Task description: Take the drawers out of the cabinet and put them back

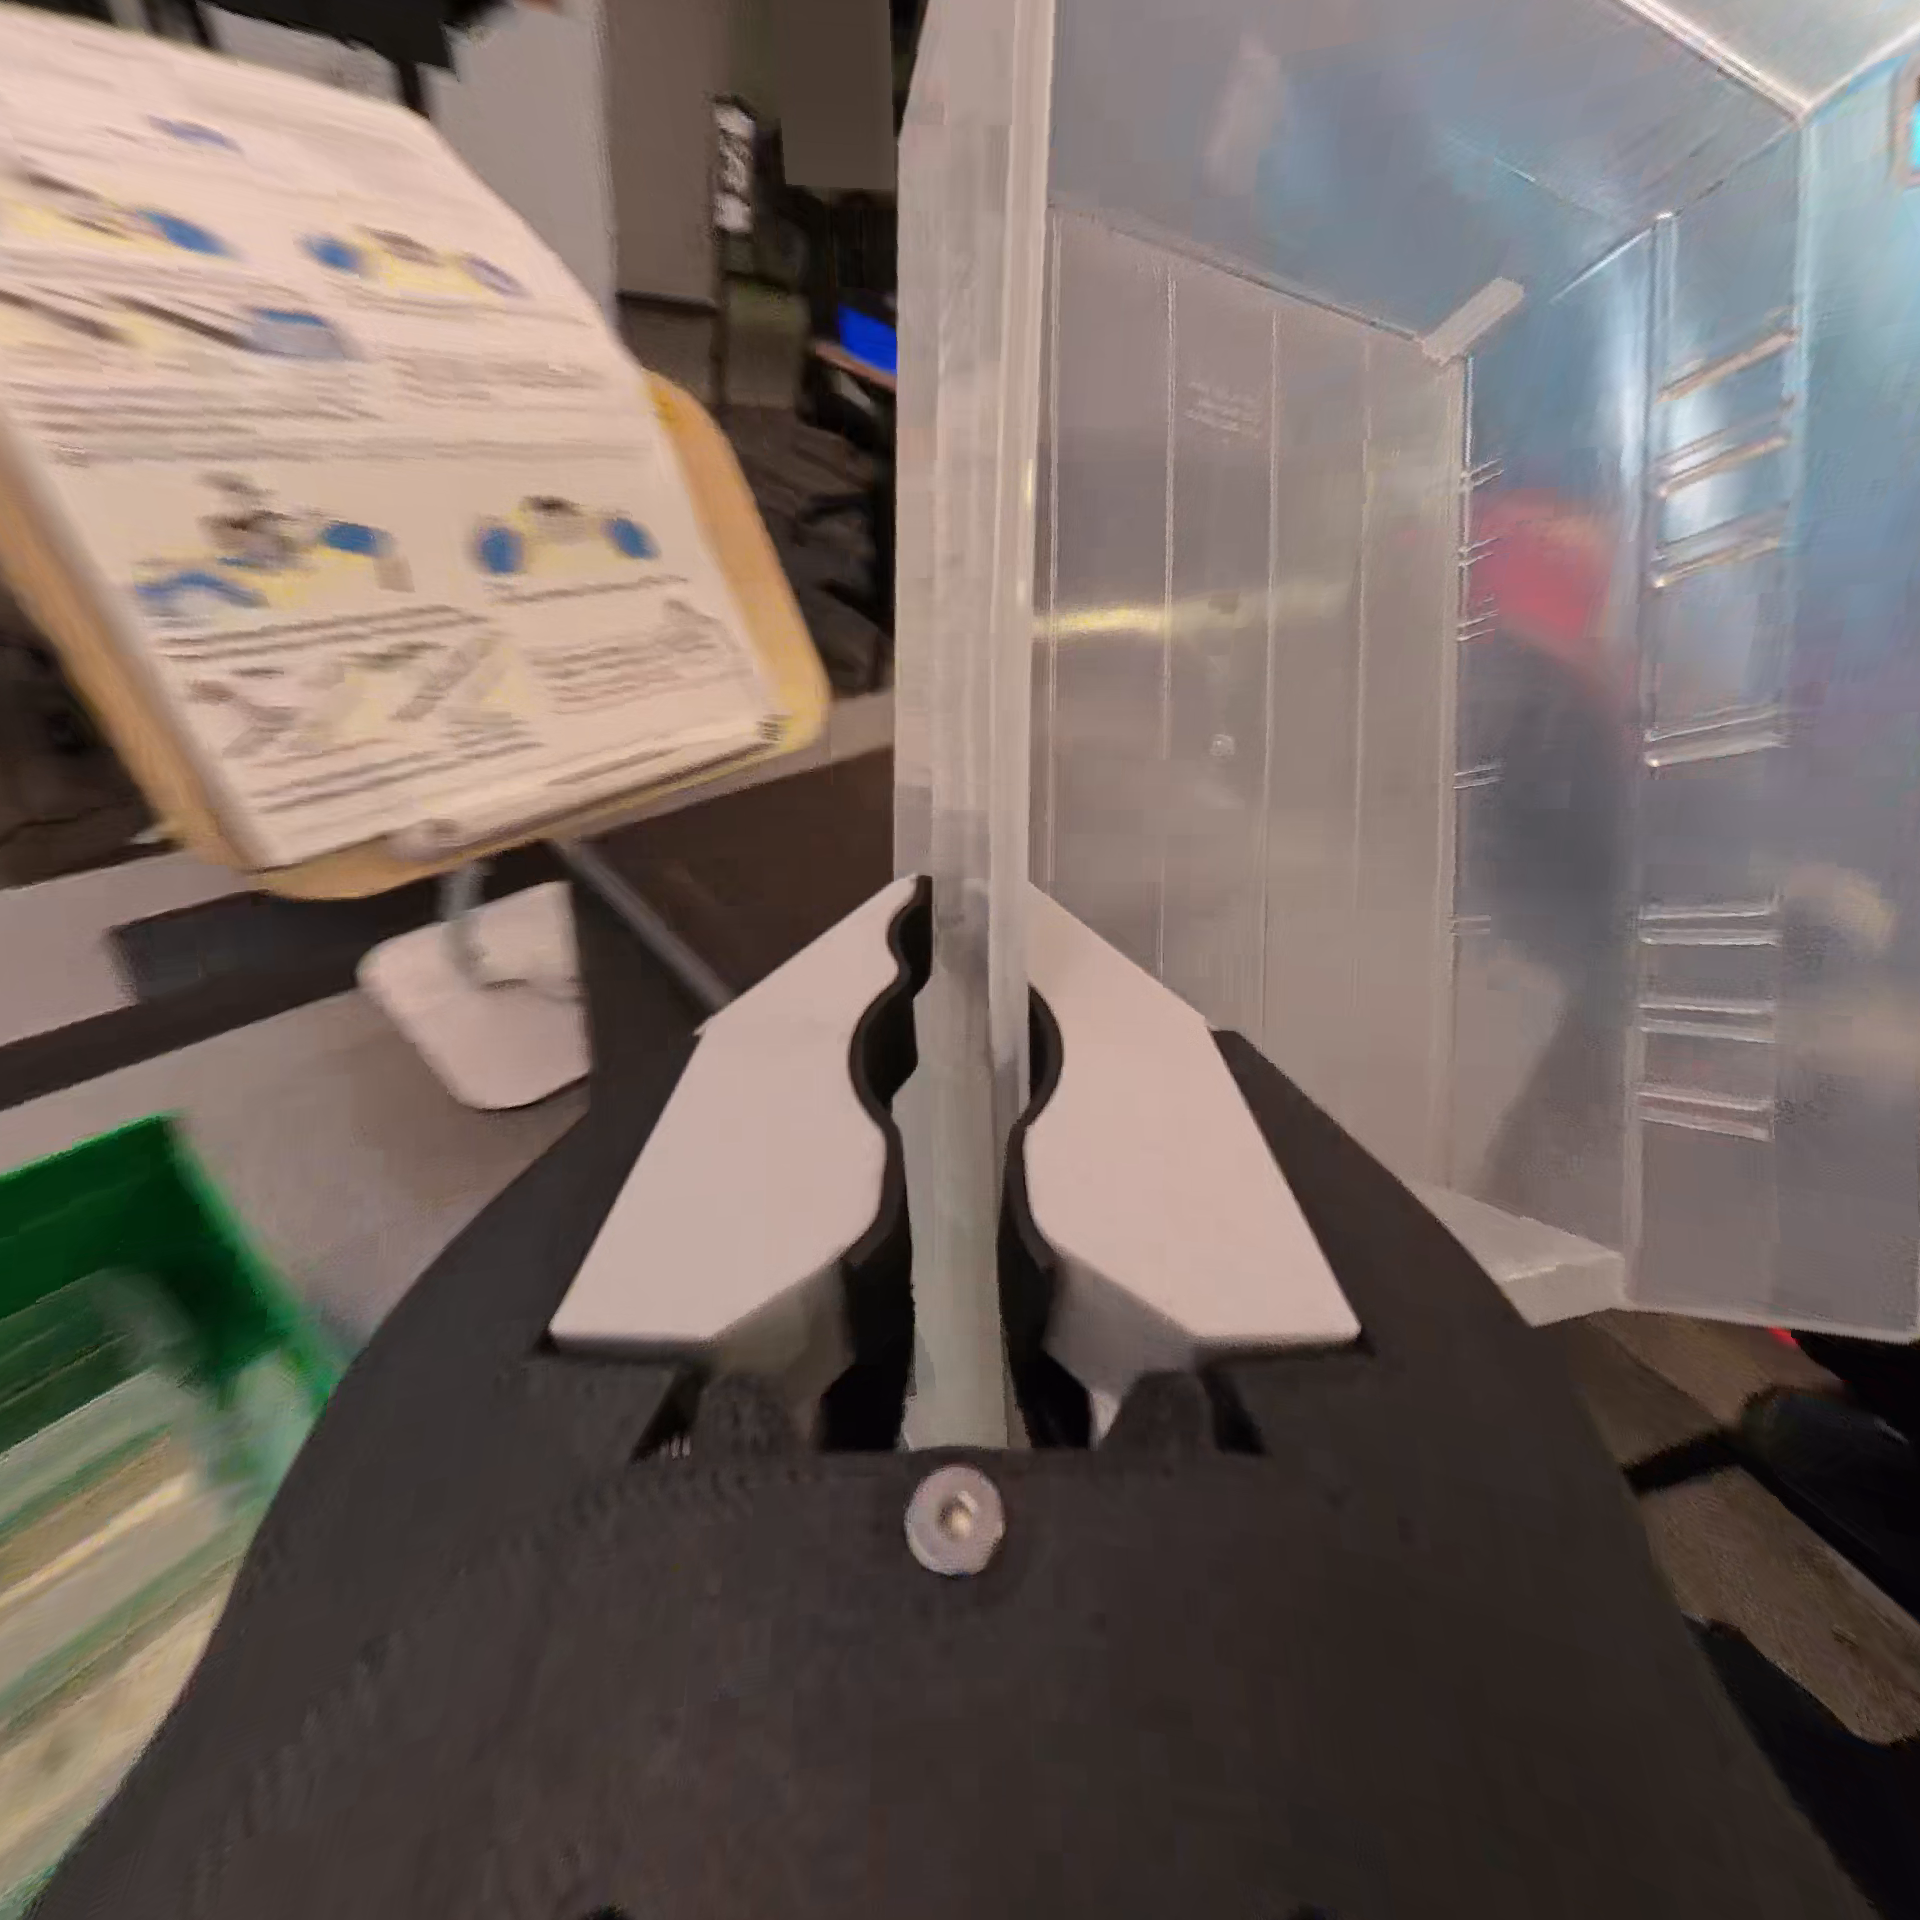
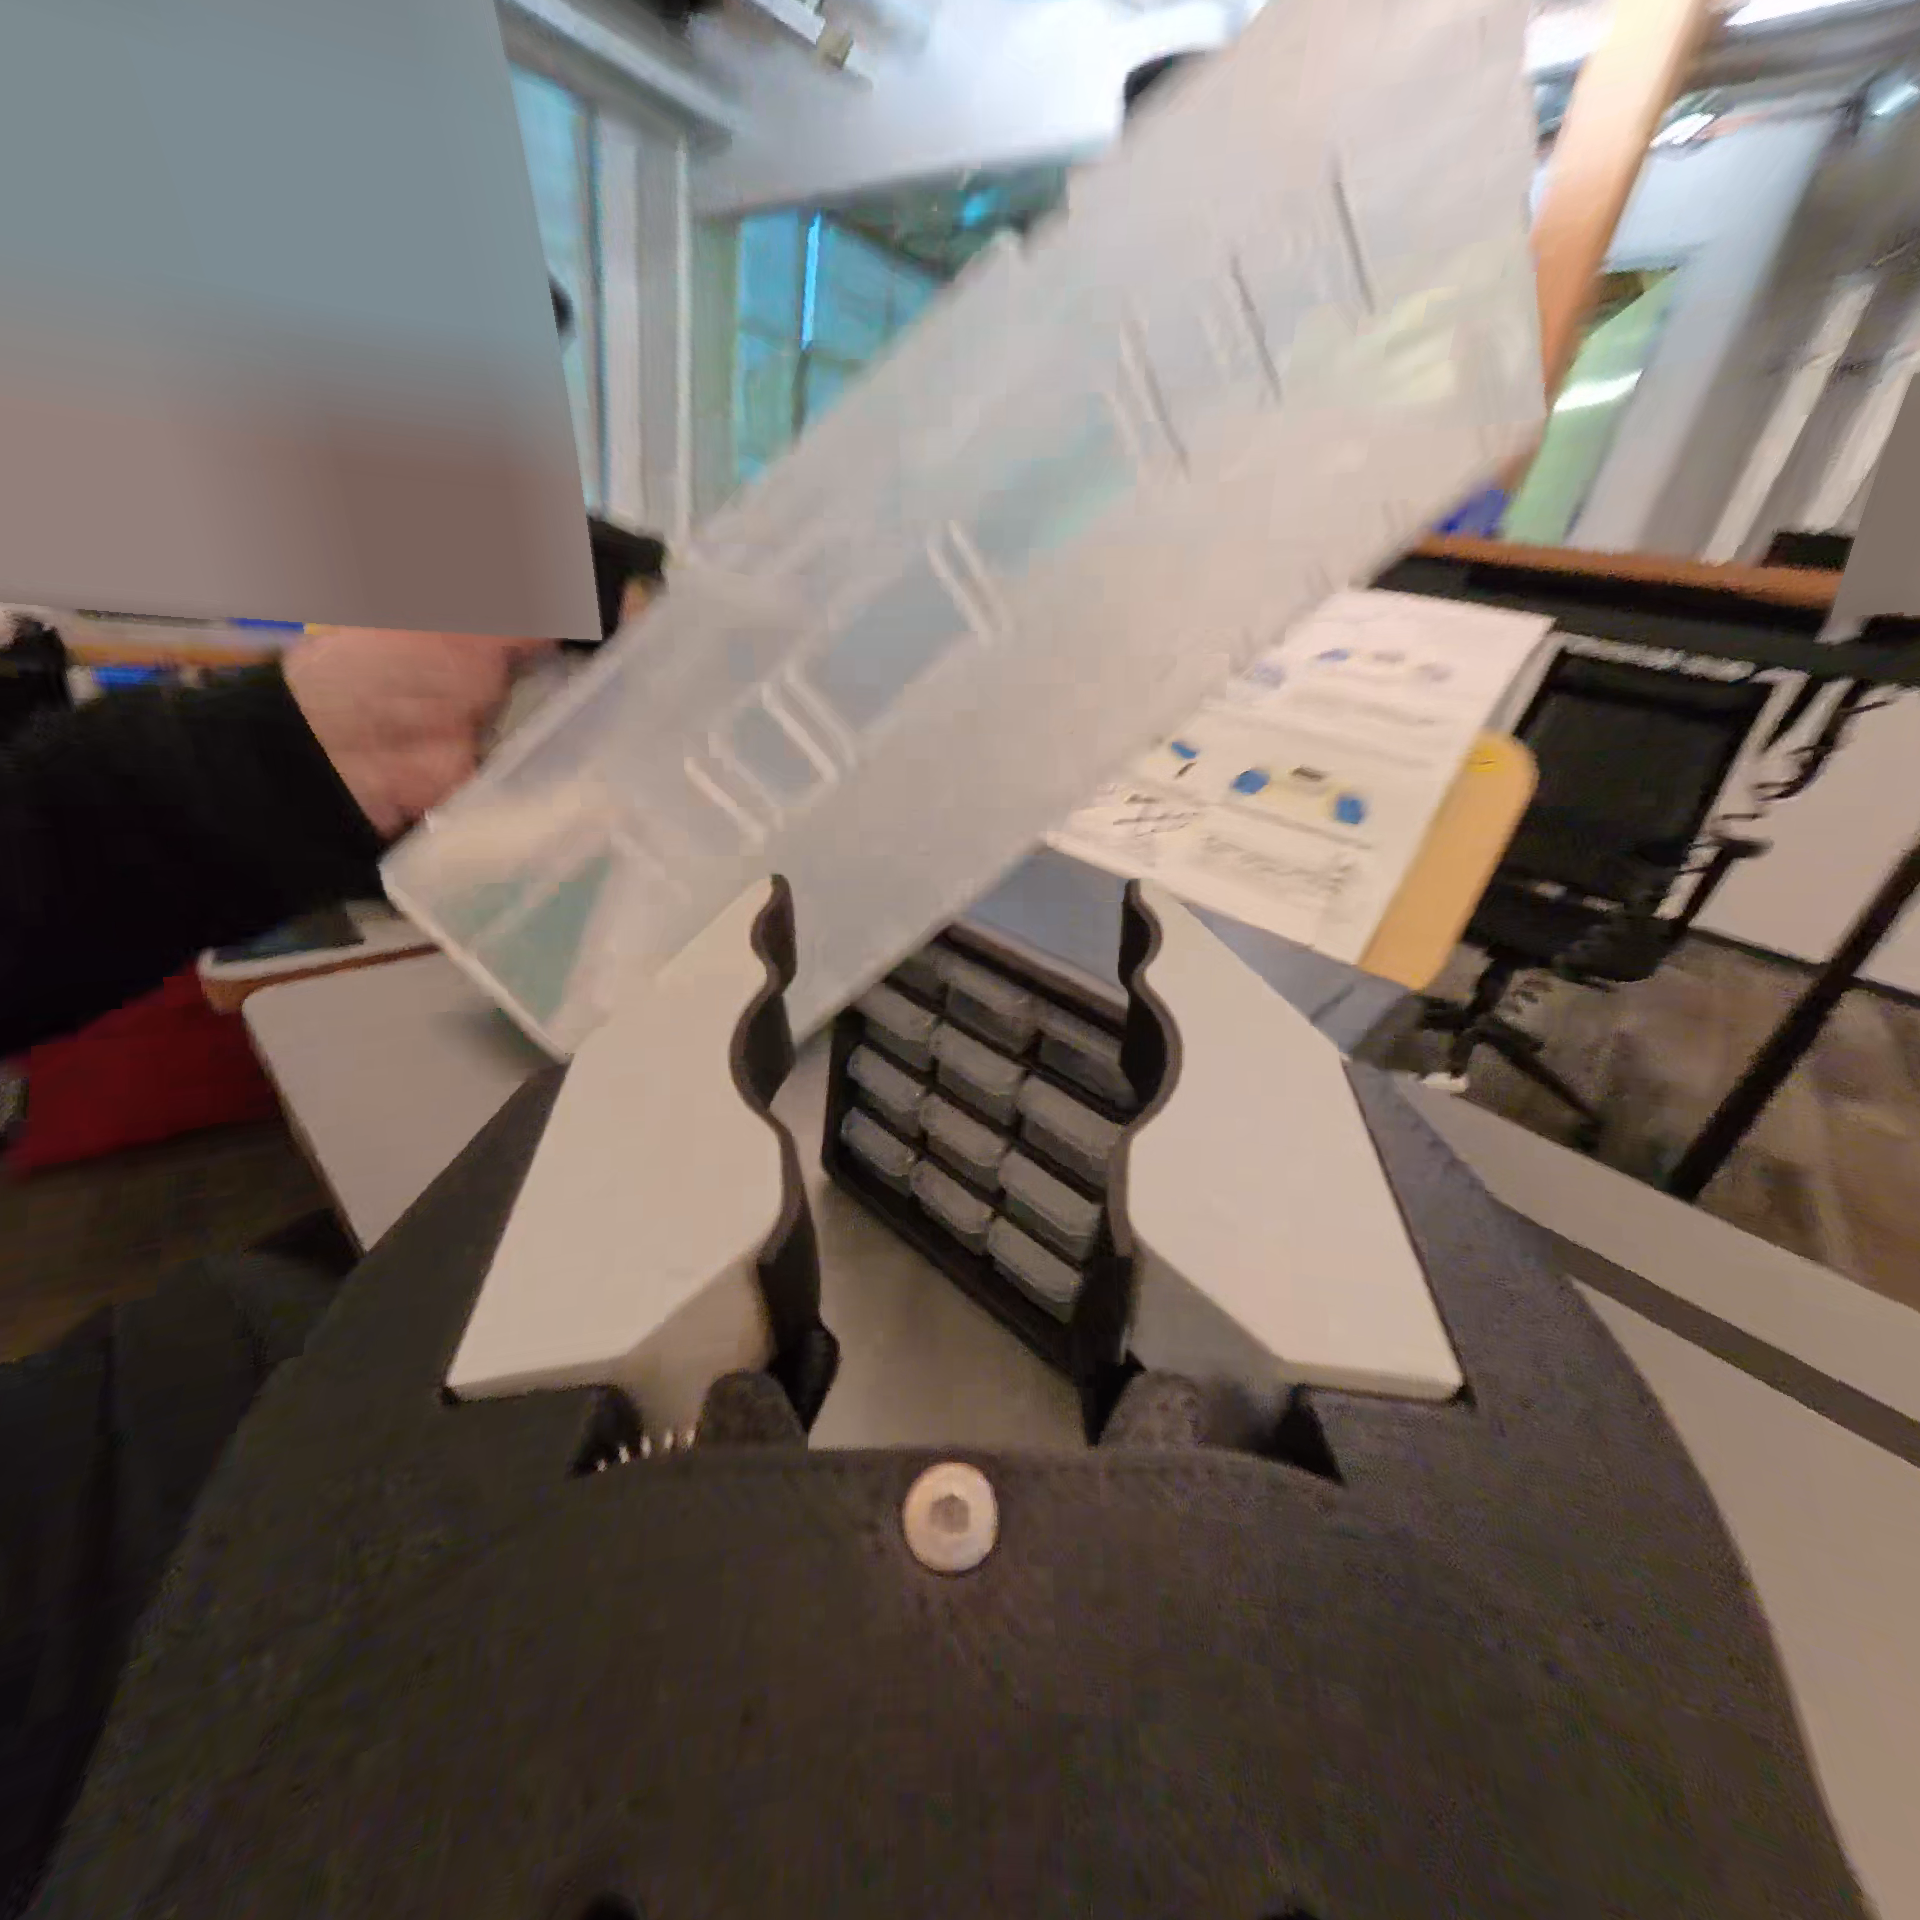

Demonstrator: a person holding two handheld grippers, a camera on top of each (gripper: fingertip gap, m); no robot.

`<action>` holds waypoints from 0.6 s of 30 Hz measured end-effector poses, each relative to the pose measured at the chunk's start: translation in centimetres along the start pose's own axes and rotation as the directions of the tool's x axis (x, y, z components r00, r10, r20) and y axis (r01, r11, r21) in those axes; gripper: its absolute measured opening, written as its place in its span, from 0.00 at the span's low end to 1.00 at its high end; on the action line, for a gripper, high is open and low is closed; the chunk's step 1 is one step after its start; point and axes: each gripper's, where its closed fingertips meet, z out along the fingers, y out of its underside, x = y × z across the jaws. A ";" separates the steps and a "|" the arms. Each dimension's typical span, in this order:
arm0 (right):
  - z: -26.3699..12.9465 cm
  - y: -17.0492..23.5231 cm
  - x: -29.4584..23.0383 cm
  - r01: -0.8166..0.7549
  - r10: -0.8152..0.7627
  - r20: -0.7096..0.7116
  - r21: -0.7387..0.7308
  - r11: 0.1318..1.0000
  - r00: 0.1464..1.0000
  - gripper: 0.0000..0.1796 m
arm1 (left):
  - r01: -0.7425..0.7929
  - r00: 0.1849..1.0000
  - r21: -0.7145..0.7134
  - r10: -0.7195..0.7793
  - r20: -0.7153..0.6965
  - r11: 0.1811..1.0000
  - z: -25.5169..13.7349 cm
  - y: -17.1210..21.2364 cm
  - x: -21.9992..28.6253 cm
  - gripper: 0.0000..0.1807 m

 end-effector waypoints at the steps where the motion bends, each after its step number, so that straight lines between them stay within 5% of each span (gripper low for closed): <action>1: -1.9 -1.0 0.4 0.003 -0.001 -0.036 0.041 0.999 0.999 0.35 | -0.004 0.999 -0.039 0.002 -0.048 0.999 2.2 0.8 2.0 0.03; 8: -12.1 -1.3 2.8 -0.040 0.060 -0.206 0.101 0.994 0.977 0.27 | -0.135 0.962 -0.195 0.081 -0.262 0.971 13.9 6.9 13.8 0.04; 18: -19.6 5.3 8.4 -0.262 0.272 -0.431 0.084 0.961 0.860 0.29 | -0.152 0.937 -0.357 0.019 -0.350 0.922 21.5 16.6 21.0 0.09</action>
